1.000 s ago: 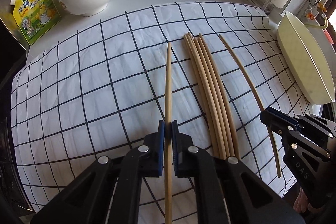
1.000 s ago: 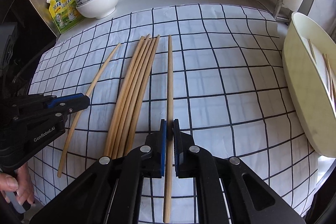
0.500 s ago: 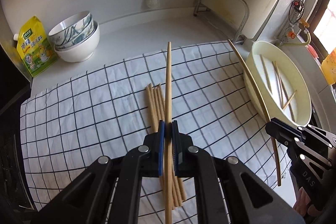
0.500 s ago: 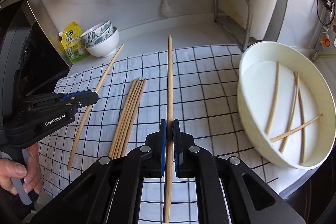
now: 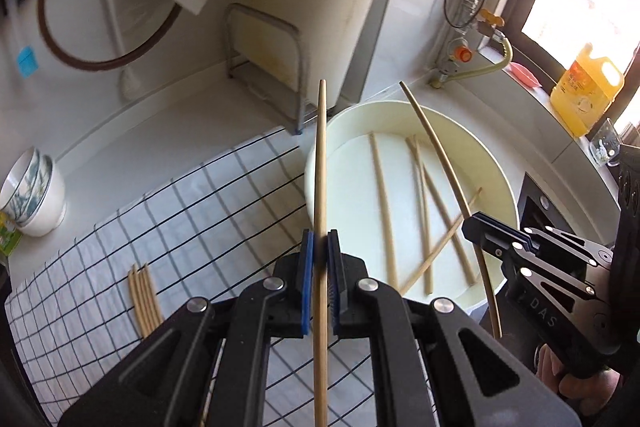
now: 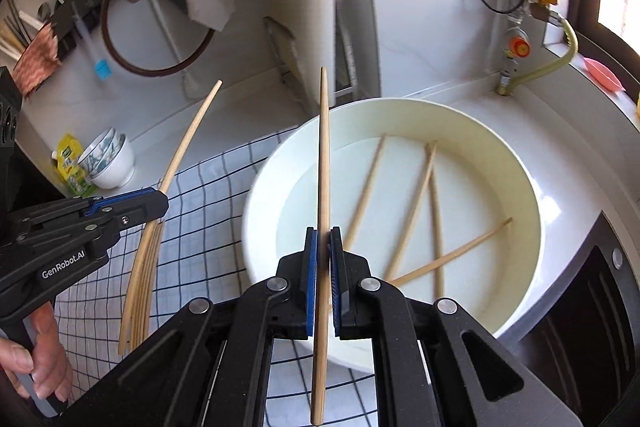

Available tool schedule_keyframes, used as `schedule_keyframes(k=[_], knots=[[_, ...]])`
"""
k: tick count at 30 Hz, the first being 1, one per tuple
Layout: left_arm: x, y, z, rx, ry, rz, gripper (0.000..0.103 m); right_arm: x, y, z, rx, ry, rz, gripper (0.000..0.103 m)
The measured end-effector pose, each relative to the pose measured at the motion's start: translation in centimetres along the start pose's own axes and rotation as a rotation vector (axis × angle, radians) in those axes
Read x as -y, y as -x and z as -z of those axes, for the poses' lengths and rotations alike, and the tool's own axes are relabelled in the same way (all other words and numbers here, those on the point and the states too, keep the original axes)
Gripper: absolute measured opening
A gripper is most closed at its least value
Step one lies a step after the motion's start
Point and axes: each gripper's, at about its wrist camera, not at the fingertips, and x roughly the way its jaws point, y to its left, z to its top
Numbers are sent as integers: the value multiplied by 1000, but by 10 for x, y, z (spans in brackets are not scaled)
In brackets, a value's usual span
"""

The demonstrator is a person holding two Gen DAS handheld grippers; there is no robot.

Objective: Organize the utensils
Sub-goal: 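Carry the chopstick with the right tool into the cream basin and open, then withdraw the open right tool from the basin back to the bundle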

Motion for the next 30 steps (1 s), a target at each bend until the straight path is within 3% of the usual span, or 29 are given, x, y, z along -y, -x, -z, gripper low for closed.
schedule_keyframes(k=[11,16,24,26,28,30], knots=[[72,-66,-44,-60,-112,52,8,64,-31,-7,-41,-107,32,6],[81,-97,-48,-121,-116,58,8,78,-47,-6,-68,-135,41,6],[82,-109,-50,-131,-131,29,9,89,-57,-1,-83,-166,46,6],[81,-108,-52,-126,-122,26,25,91,-55,0,-74,-170,52,12],[79,-105,-53,-111,-119,8,35,90,-51,0,-65,-172,60,12],[76,-101,-52,-104,-116,-1,38,89,-48,1,-61,-173,61,12]])
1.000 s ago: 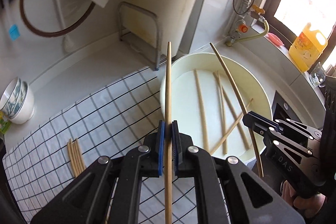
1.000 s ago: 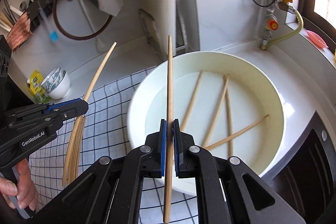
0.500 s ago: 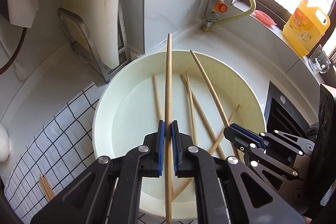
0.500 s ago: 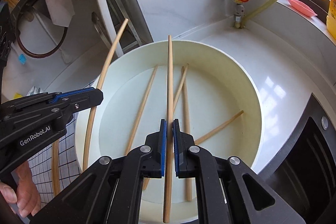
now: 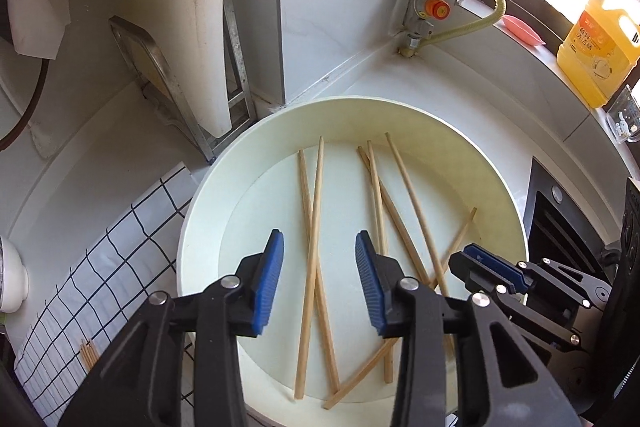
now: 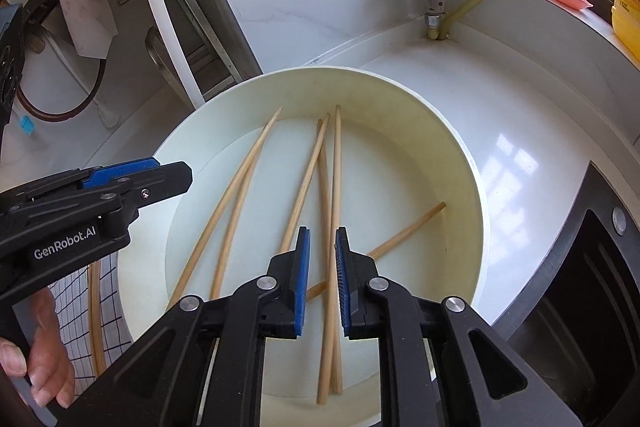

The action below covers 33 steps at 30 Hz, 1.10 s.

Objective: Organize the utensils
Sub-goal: 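Withdraw the open right tool from the basin back to the bundle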

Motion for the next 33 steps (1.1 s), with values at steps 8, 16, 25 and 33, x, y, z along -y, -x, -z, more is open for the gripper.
schedule_keyframes(k=[8,16,25,33], knots=[[-11,22,15,26,19,-18,47,-10,13,11,14,15,-15,20],[-32,53,44,49,58,-42,47,-37,30,24,25,70,-22,20],[-67,88,83,66,108,-91,47,-78,44,37,37,147,-61,24],[-103,110,126,60,169,-133,47,-120,48,49,28,226,-94,27]])
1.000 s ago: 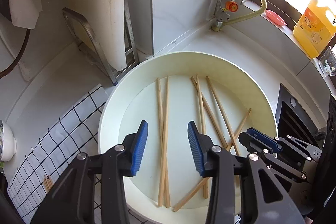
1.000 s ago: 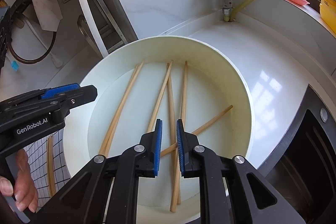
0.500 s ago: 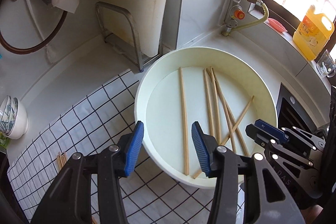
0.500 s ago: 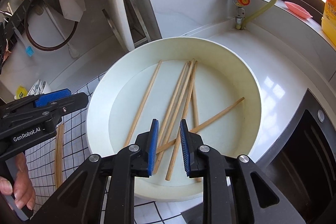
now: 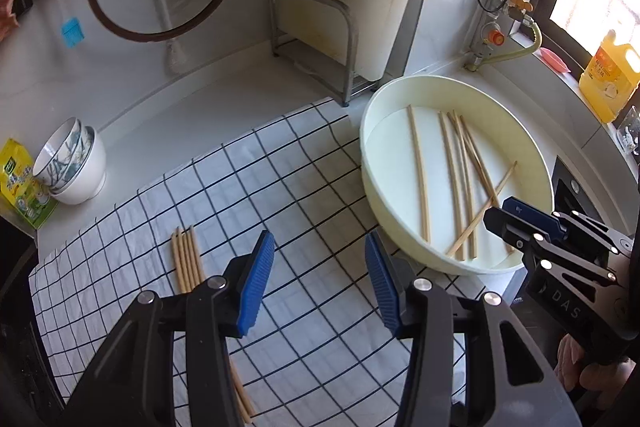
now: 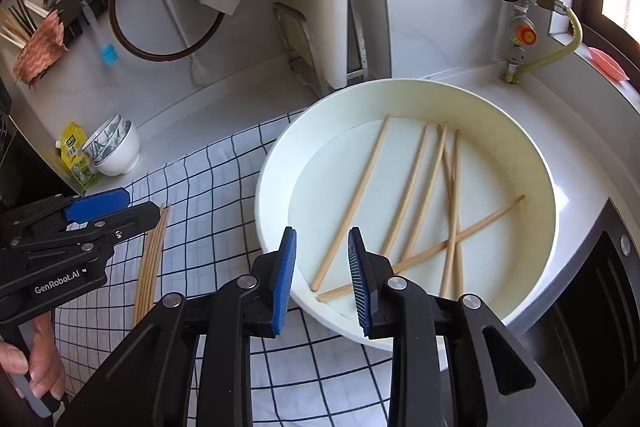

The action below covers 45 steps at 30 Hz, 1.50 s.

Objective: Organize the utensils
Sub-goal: 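Withdraw the open right tool from the basin back to the bundle, then close the right tool on another wooden chopstick from the bundle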

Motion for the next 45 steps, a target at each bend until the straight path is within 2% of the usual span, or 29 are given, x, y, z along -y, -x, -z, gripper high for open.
schedule_keyframes(k=[13,15,17,21,24,25,27,32,45], knots=[[-88,12,63,-38,162,-57,51,-82,-8,12,-41,132,-36,38],[-101,13,72,-45,190,-68,53,-94,-11,14,-49,152,-40,38],[-115,13,81,-51,217,-81,58,-103,-15,17,-58,169,-46,43],[-138,12,98,-70,257,-98,59,-123,-26,25,-83,194,-61,45],[-153,10,110,-82,282,-109,60,-135,-38,34,-95,197,-83,56],[-158,10,114,-84,290,-113,64,-138,-44,38,-105,199,-93,60],[-166,7,122,-89,304,-119,68,-145,-58,46,-138,205,-100,61],[-181,-3,137,-119,323,-130,69,-163,-86,65,-220,237,-105,61],[-202,-13,154,-134,366,-117,71,-201,-126,75,-262,281,-73,61]])
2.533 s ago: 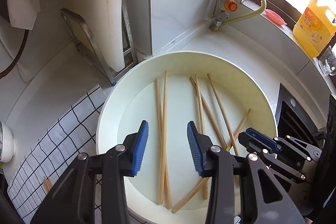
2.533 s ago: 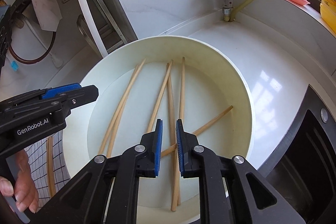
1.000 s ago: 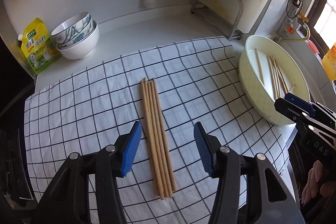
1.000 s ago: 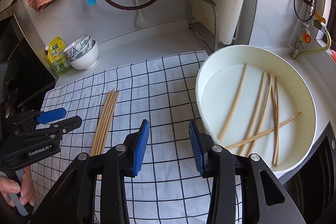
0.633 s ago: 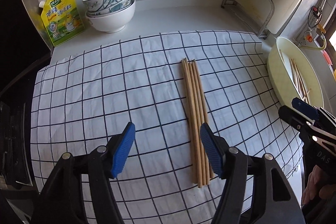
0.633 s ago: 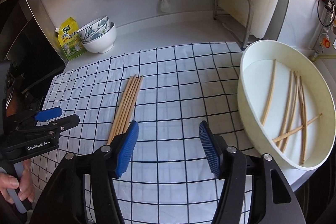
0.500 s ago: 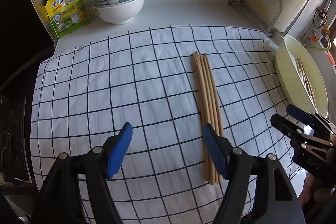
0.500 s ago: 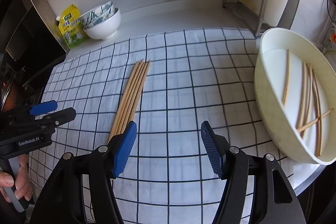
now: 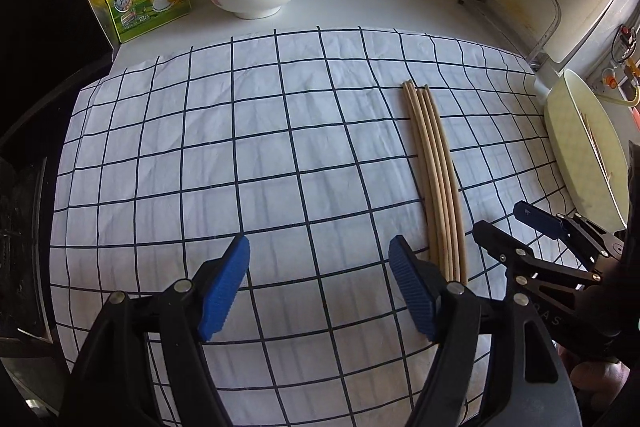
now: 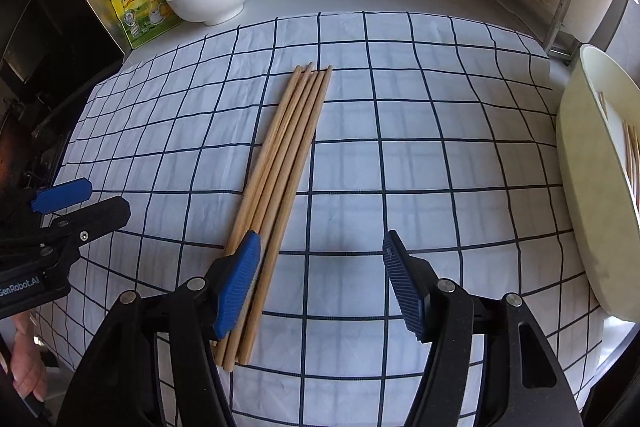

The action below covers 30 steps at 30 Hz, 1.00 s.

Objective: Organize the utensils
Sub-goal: 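Close the right tool on another wooden chopstick from the bundle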

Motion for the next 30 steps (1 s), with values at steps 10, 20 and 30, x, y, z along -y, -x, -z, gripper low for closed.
schedule_keyframes(k=[10,20,30], knots=[[-6,-4,7,-10,12,10,71,-8,-14,0,-12,12,72,62],[15,-7,4,14,-19,37,71,6,-11,3,-2,-5,101,62],[52,-26,-3,19,-89,61,71,41,-5,11,2,-66,132,62]])
